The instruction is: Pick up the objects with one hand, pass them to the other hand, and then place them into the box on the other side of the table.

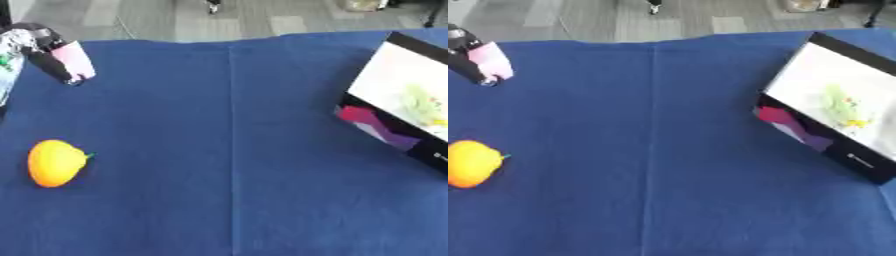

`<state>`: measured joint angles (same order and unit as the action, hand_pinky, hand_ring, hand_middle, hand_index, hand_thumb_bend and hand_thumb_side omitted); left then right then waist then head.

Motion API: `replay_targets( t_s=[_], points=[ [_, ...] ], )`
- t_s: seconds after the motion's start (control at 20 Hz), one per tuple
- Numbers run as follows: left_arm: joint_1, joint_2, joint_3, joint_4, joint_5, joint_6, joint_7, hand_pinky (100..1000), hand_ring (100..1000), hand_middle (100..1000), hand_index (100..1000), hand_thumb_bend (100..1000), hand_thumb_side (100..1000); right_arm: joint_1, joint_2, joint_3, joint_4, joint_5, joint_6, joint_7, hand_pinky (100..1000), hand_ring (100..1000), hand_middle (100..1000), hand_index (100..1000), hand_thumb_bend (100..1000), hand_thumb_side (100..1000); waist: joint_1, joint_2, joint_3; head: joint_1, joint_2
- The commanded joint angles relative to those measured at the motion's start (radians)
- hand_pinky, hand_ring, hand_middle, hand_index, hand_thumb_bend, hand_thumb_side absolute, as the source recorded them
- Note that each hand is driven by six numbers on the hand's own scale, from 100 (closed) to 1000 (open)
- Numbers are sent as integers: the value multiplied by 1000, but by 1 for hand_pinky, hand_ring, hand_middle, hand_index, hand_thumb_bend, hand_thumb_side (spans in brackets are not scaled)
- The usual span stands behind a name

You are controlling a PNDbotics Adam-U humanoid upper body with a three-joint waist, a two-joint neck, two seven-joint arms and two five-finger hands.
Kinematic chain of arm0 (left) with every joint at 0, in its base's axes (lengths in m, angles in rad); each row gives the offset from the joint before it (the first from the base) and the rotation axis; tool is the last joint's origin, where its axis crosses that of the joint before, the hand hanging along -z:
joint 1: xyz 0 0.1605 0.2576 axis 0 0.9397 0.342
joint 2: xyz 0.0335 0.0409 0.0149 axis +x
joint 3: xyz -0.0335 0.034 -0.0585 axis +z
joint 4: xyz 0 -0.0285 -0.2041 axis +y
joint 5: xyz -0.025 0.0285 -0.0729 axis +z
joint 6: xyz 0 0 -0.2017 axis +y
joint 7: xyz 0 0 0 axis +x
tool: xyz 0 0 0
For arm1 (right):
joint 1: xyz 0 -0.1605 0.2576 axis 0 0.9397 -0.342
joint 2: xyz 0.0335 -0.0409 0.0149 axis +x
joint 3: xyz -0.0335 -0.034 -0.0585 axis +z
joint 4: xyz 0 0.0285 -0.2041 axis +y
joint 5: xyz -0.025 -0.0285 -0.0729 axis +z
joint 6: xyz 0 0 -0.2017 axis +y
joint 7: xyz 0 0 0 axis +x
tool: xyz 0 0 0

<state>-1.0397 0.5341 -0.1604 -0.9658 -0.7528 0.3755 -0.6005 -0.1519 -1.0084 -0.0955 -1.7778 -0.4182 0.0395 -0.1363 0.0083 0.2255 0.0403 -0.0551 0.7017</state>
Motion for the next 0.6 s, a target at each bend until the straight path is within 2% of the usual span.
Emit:
replay_targets(
  t_s=[0.05, 0.4, 0.45, 0.6],
  points=[
    [5, 8, -12, -78, 50, -15, 31, 822, 816, 673, 592, 241, 100, -31, -57, -2, -39, -20, -7, 13, 1000, 1000, 1000, 1000, 100, 496, -17, -41, 1, -24, 11],
    [94, -42, -19, -213, 168, -38, 106, 792, 809, 645, 587, 172, 100, -118, -54, 40, -82, -18, 9, 74, 1000, 1000, 1000, 1000, 100, 480, -26, -50, 4, -82, 31],
    [104, -48, -19, -227, 185, -37, 121, 786, 807, 641, 586, 164, 100, -128, -52, 46, -85, -12, 12, 82, 1000, 1000, 1000, 1000, 100, 430, -27, -51, 5, -87, 33],
    [144, -78, -14, -289, 233, -45, 169, 779, 803, 631, 582, 139, 106, -178, -43, 77, -97, 26, 21, 121, 1000, 1000, 1000, 1000, 100, 374, -31, -54, 6, -108, 42]
  ],
)
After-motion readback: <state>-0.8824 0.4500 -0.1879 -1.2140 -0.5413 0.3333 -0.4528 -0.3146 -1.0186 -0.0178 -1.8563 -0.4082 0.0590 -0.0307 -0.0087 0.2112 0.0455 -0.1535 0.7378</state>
